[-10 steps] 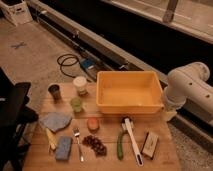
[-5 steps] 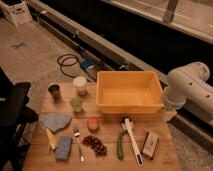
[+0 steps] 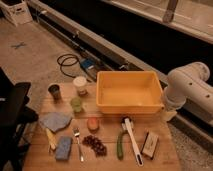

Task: Place fork in paper cup

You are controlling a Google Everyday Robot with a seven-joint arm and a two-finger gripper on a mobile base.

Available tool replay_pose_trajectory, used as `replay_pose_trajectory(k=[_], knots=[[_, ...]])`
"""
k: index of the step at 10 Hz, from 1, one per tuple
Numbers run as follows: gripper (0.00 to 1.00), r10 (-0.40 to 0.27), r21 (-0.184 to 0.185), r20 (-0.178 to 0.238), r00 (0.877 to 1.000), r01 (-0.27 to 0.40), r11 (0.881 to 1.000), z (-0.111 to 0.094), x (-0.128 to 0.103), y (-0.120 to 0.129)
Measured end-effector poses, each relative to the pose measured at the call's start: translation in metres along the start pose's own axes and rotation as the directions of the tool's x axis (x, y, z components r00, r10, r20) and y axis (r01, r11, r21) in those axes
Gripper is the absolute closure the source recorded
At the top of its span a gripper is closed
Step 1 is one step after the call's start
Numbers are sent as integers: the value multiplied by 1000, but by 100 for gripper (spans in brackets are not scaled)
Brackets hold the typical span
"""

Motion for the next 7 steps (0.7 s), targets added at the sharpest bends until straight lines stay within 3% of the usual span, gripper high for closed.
replay_pose_trajectory(k=[5, 7], knots=[[35, 0, 0, 0, 1000, 0, 1000, 0, 0, 0], [35, -30, 12, 13, 999, 30, 999, -4, -5, 0]])
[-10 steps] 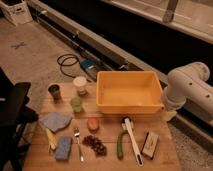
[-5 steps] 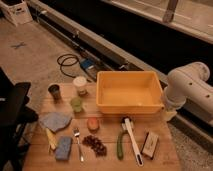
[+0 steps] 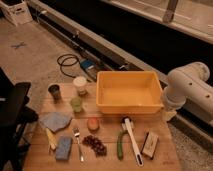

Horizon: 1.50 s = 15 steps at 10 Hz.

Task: Place fork in paper cup

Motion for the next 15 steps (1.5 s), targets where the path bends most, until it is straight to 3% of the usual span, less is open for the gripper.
replay_pose_trajectory(k=[1, 3, 5, 6, 7, 13, 15], knots=[[35, -23, 5, 19, 1000, 23, 1000, -3, -7, 1], [35, -100, 20, 78, 992, 99, 995, -12, -46, 3], [35, -176, 33, 125, 976, 174, 984, -17, -90, 6], [35, -229, 49, 161, 960, 224, 973, -21, -123, 9], [35, -250, 57, 178, 952, 244, 968, -22, -137, 12], [35, -255, 63, 172, 951, 248, 967, -23, -137, 12], [35, -310, 83, 168, 936, 300, 950, -26, -150, 12]])
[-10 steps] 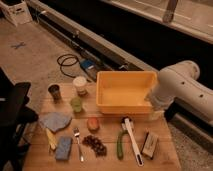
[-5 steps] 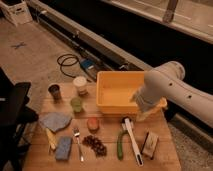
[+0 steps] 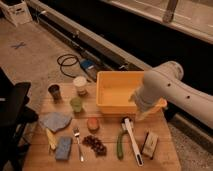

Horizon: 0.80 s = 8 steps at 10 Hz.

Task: Place fork in paper cup

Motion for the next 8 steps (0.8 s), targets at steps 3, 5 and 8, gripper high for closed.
replay_pose_trajectory(k=[3, 5, 8], knots=[[35, -122, 9, 22, 992, 122, 993, 11, -59, -13], [35, -212, 14, 47, 976, 212, 977, 22, -113, -26], [35, -328, 14, 90, 940, 328, 944, 42, -183, -41]])
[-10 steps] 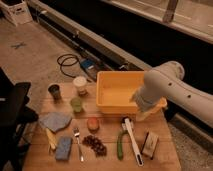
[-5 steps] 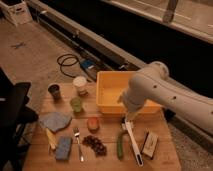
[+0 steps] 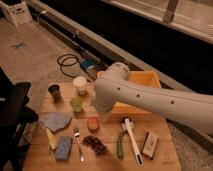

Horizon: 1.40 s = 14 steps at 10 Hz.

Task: Place fork in paper cup

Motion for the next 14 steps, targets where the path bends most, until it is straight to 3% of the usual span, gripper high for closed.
replay_pose_trajectory(k=[2, 4, 11, 14], knots=[[35, -79, -19, 24, 997, 79, 997, 20, -34, -18], [35, -142, -48, 47, 989, 144, 988, 46, -51, -27], [35, -135, -52, 48, 990, 137, 989, 49, -49, -28], [35, -122, -56, 115, 986, 129, 990, 80, -57, -32]])
